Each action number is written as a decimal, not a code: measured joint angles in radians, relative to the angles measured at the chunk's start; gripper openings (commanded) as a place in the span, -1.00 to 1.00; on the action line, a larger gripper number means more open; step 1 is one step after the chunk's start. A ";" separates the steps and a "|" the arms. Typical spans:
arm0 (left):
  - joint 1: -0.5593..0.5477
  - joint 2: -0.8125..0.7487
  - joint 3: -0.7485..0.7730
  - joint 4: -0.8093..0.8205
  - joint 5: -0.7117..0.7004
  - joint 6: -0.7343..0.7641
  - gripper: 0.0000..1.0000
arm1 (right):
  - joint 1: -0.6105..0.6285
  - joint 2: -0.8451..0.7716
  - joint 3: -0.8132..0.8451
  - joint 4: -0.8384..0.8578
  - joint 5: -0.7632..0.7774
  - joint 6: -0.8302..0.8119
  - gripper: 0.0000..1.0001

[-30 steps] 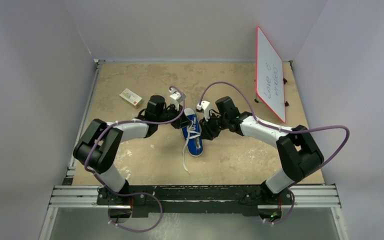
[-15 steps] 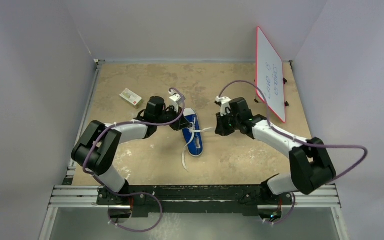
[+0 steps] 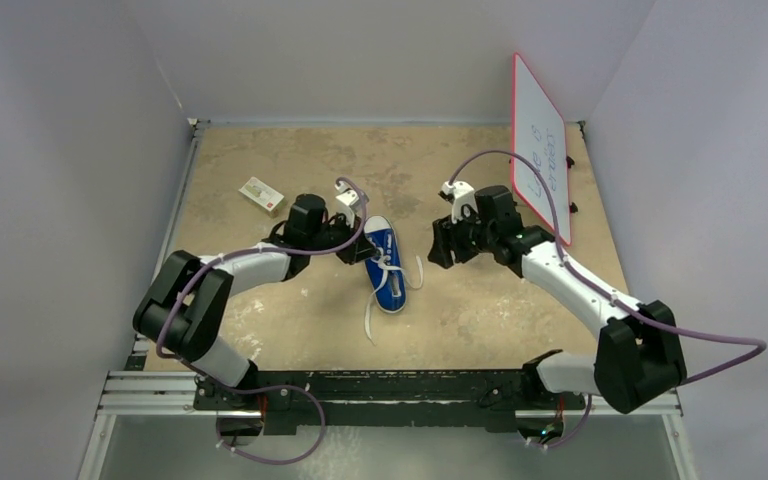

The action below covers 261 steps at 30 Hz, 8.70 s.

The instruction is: Tie the shoes

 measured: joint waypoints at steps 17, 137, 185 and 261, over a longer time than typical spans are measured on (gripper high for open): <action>0.000 -0.077 -0.047 -0.013 -0.011 -0.006 -1.00 | -0.006 0.287 -0.002 0.372 -0.498 -0.046 0.10; -0.083 -0.127 0.002 -0.140 -0.212 -0.139 -1.00 | 0.036 0.435 0.077 0.368 -0.622 0.075 -1.00; 0.033 -0.003 -0.045 -0.027 0.064 -0.121 -0.06 | 0.066 0.503 0.153 0.291 -0.594 0.059 -1.00; -0.018 0.027 -0.030 0.033 -0.039 -0.174 -0.71 | 0.084 0.595 0.335 0.232 -0.603 -0.029 -1.00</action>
